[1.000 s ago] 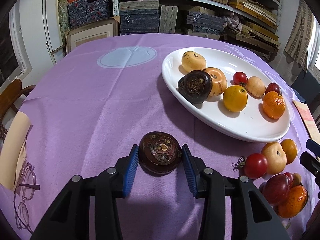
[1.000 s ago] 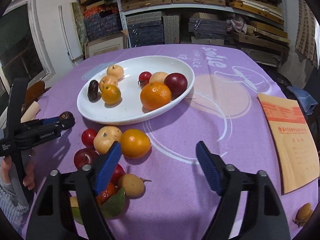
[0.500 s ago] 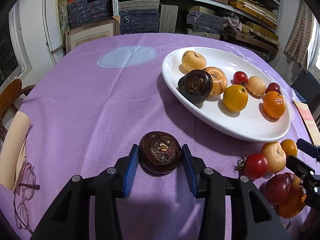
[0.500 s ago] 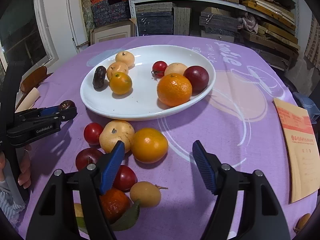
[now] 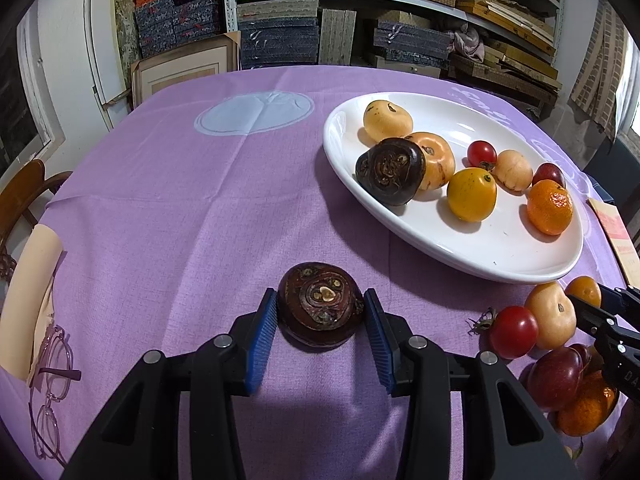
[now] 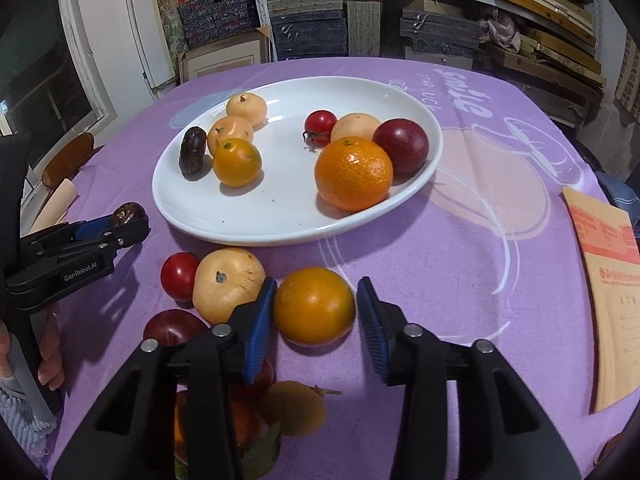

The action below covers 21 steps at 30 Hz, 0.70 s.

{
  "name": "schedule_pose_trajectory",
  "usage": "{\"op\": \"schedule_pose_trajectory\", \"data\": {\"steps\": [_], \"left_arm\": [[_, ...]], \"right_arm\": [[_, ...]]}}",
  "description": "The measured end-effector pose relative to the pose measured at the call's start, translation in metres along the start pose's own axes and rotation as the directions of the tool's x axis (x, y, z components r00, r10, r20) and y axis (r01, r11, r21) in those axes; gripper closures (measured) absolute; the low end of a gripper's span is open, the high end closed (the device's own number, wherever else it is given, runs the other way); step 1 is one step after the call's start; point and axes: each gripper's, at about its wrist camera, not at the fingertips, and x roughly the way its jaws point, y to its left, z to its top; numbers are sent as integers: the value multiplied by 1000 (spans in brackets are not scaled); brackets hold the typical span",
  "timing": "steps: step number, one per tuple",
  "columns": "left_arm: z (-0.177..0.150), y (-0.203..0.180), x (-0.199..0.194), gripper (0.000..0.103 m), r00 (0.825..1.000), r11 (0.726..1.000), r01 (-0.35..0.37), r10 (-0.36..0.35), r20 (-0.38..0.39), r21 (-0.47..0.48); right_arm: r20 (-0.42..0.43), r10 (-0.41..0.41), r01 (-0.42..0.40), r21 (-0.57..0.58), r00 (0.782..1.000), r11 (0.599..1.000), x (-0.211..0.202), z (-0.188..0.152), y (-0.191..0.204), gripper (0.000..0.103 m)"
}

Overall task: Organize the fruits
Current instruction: 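Grasp the round orange with the right tool while the left tool holds its fruit, then carry the dark fruit and orange onto the plate and open both tools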

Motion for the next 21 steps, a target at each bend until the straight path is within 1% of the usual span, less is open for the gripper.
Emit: {"op": "schedule_pose_trajectory", "data": {"steps": [7, 11, 14, 15, 18, 21], "left_arm": [[0, 0, 0, 59, 1000, 1000, 3, -3, 0, -2], [0, 3, 0, 59, 1000, 1000, 24, -24, 3, -10], [0, 4, -1, 59, 999, 999, 40, -40, 9, -16], [0, 4, -3, 59, 999, 999, 39, -39, 17, -15], [-1, -1, -14, 59, 997, 1000, 19, -20, 75, 14], [0, -7, -26, 59, 993, 999, 7, -11, 121, 32]], "right_arm": [[-4, 4, -4, 7, 1000, 1000, -1, -4, -2, 64], [1, 2, -2, 13, 1000, 1000, -2, -8, -3, 64], [23, 0, -1, 32, 1000, 999, -9, -9, -8, 64], [33, 2, -3, 37, 999, 999, -12, -9, -9, 64], [68, 8, -12, 54, 998, 998, -24, -8, -15, 64], [106, 28, -35, 68, 994, 997, -35, -6, -18, 64]]}}
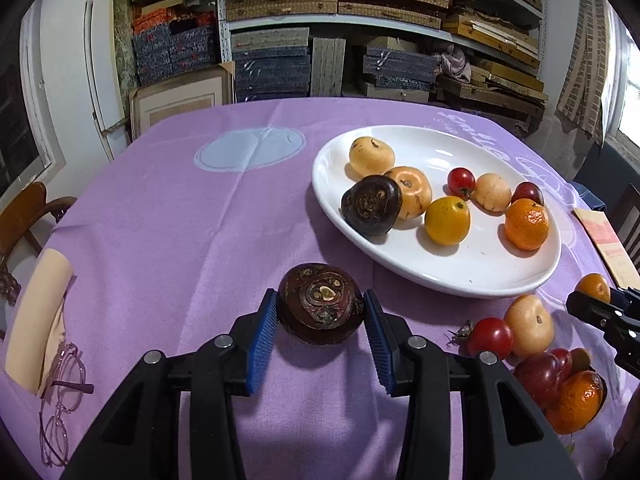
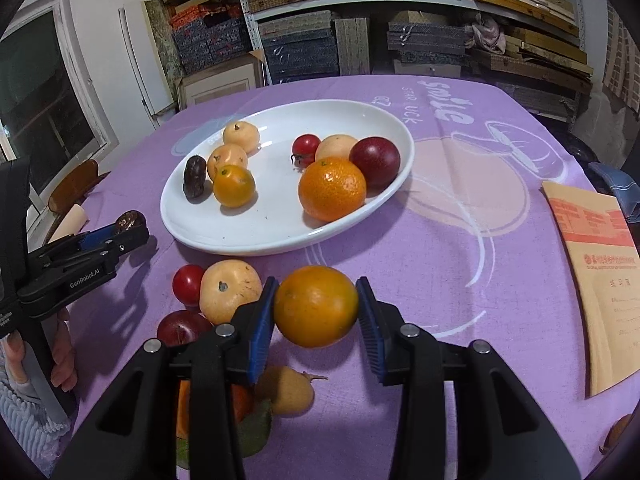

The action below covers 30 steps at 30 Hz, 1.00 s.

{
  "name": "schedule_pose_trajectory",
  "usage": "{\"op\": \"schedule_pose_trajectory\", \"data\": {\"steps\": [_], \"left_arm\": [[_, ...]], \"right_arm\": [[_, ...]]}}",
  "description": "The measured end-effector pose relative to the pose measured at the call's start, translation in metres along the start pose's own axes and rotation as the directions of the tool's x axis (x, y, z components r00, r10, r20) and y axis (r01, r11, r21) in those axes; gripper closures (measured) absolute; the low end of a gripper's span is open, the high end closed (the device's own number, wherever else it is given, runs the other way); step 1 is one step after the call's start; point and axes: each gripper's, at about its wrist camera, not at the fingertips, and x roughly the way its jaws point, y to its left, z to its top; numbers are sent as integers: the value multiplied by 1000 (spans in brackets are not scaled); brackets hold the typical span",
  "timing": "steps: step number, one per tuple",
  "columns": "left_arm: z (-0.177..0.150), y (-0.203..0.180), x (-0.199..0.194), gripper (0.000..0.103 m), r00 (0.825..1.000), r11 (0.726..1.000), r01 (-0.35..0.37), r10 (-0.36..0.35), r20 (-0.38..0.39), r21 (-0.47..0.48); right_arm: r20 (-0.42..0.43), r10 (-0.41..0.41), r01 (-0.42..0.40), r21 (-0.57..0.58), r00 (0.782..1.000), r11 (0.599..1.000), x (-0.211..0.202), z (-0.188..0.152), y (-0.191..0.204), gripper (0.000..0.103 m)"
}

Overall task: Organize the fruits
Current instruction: 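Carry the dark fruit and orange onto the plate and open both tools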

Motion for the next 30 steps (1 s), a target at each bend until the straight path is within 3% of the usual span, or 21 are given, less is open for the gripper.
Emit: {"op": "schedule_pose_trajectory", "data": {"steps": [6, 9, 16, 21, 24, 26, 30], "left_arm": [[23, -17, -25, 59, 996, 997, 79, -79, 47, 5], [35, -38, -13, 59, 992, 991, 129, -129, 3, 37], [46, -67, 23, 59, 988, 988, 148, -146, -50, 40], [45, -69, 45, 59, 985, 989, 143, -138, -98, 41], [46, -67, 54, 57, 985, 990, 138, -134, -107, 31], [47, -64, 55, 57, 985, 990, 143, -140, -105, 22], [48, -61, 45, 42, 988, 990, 137, -134, -77, 25]], "right_arm": [[59, 44, -46, 24, 997, 999, -20, 28, 2, 64], [39, 24, -24, 1, 999, 1000, -3, 55, 10, 64], [-13, -8, 8, 21, 1000, 1000, 63, 112, 11, 64], [-86, -13, 11, -28, 996, 1000, 97, 120, 22, 64], [-80, -14, 12, -23, 997, 1000, 104, 119, 23, 64], [-74, -4, 3, -7, 997, 1000, 102, 120, 22, 59], [-17, -9, 9, 3, 1000, 1000, 80, 121, 20, 56]]}}
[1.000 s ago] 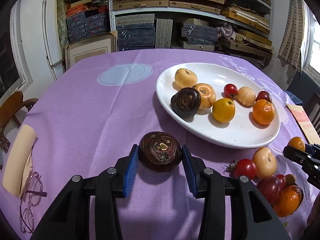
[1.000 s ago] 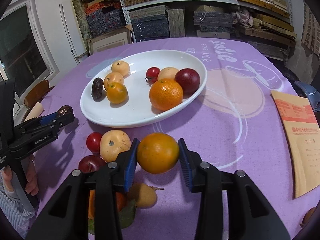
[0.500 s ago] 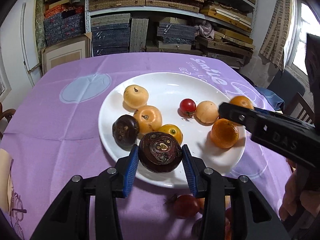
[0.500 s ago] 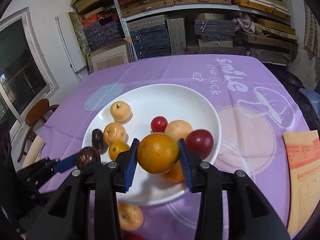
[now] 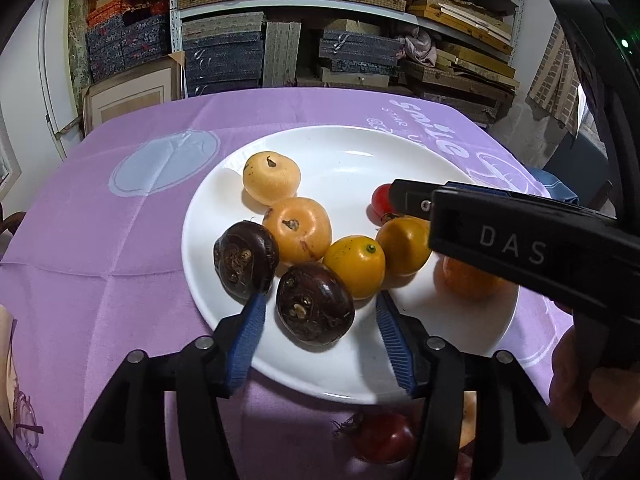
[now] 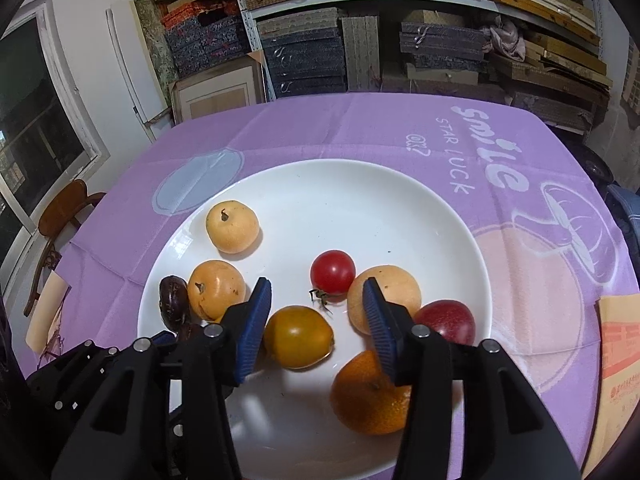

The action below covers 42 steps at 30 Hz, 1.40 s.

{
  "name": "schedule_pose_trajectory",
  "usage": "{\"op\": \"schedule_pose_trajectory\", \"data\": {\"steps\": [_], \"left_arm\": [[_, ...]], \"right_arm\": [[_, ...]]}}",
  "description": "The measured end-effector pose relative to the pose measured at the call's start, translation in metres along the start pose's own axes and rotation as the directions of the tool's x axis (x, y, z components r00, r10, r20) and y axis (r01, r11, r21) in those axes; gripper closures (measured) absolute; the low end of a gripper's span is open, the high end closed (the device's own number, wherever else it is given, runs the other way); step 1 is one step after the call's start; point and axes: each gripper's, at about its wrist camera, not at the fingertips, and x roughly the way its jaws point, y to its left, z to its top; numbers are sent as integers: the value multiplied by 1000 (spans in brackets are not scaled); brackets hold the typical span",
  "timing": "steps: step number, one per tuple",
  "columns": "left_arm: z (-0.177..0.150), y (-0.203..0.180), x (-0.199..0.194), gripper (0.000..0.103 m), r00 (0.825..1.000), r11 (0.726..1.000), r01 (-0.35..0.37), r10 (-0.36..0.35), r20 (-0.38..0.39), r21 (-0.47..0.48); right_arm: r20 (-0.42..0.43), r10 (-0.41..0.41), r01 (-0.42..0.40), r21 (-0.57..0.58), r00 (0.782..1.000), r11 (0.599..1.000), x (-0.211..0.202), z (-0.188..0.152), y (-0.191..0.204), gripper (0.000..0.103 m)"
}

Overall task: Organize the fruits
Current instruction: 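Carry the dark fruit and orange onto the plate and open both tools, then move the left tool to the red tomato and close on it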

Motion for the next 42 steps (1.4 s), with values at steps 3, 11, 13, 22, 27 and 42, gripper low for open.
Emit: {"op": "schedule_pose_trajectory", "data": {"steps": [3, 11, 13, 22, 27, 42], "left_arm": [[-1, 3, -18, 41, 999, 1000, -10, 10, 30, 5], [-48, 36, -81, 10, 995, 996, -51, 57, 86, -79], [-66, 34, -92, 10, 995, 995, -52, 60, 85, -87], [-129, -10, -116, 9, 994, 991, -66, 56, 89, 113], [-138, -28, -106, 6, 997, 978, -47, 36, 62, 203], [-134, 1, -90, 3, 999, 996, -34, 35, -12, 87]], "right_arm": [[58, 15, -15, 10, 998, 1000, -32, -5, -3, 55], [259, -71, 44, 109, 963, 993, -124, -90, -33, 4], [271, -99, 59, 152, 958, 987, -131, -114, -48, 4], [247, -118, 46, 280, 962, 959, -132, -135, -80, 4], [235, -117, 43, 299, 965, 953, -130, -135, -84, 4], [239, -121, 52, 277, 963, 960, -130, -135, -79, 4]]}}
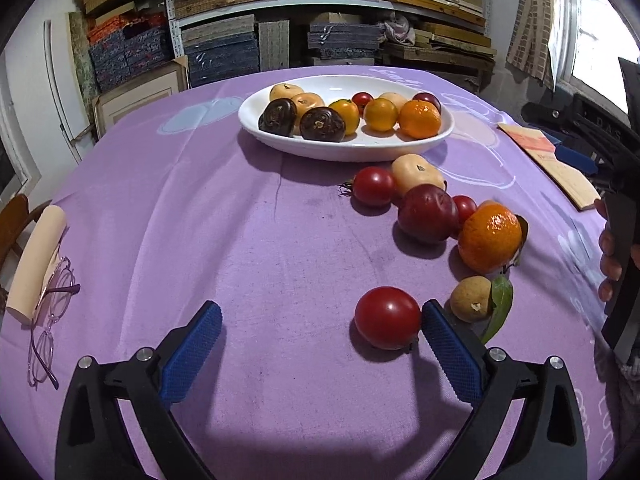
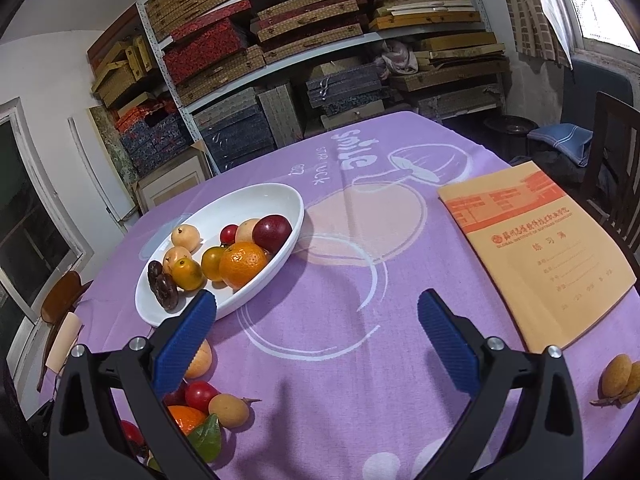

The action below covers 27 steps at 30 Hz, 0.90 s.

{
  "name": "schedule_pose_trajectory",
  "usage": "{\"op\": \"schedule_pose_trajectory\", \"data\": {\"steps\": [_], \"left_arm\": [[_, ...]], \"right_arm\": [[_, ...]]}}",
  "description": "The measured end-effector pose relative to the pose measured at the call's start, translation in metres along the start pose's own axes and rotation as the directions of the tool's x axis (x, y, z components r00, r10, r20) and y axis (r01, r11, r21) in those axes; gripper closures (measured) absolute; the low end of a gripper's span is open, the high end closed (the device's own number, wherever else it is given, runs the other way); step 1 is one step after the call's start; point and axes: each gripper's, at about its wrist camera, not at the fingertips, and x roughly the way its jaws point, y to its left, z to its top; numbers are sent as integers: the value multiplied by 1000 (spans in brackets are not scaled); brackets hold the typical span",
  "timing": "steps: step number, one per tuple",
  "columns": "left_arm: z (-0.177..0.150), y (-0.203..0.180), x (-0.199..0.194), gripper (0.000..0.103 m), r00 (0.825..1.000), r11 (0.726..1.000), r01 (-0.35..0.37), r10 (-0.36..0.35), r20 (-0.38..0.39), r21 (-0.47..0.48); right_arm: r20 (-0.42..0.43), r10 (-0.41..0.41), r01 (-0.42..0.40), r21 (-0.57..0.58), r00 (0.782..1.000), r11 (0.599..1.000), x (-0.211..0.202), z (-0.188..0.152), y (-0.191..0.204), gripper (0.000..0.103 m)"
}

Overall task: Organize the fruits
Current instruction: 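Move the left tool to the red tomato and close on it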

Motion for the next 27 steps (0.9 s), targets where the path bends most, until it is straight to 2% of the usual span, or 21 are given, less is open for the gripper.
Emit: {"op": "schedule_pose_trajectory", "data": {"steps": [4, 7, 10, 12, 20, 27], "left_arm": [[0, 3, -3, 8, 1000, 1000, 14, -14, 18, -21], [-1, -5, -3, 13, 1000, 999, 30, -30, 4, 17], [-1, -9, 0, 21, 999, 998, 53, -52, -10, 37], [-1, -11, 5, 32, 997, 996, 76, -75, -33, 36], [1, -12, 8, 42, 992, 992, 125, -124, -37, 28], [1, -6, 7, 61, 992, 992, 126, -126, -29, 4]], "right_arm": [[4, 1, -1, 0, 1000, 1000, -1, 0, 0, 4], [5, 0, 0, 6, 1000, 1000, -2, 0, 1, 4], [4, 0, 0, 2, 1000, 1000, -2, 1, 1, 4], [3, -1, 1, -1, 1000, 1000, -4, 1, 1, 4], [-2, 5, -5, -10, 1000, 1000, -4, 1, 4, 4], [0, 9, -9, -17, 1000, 1000, -6, 1, 7, 4]]}}
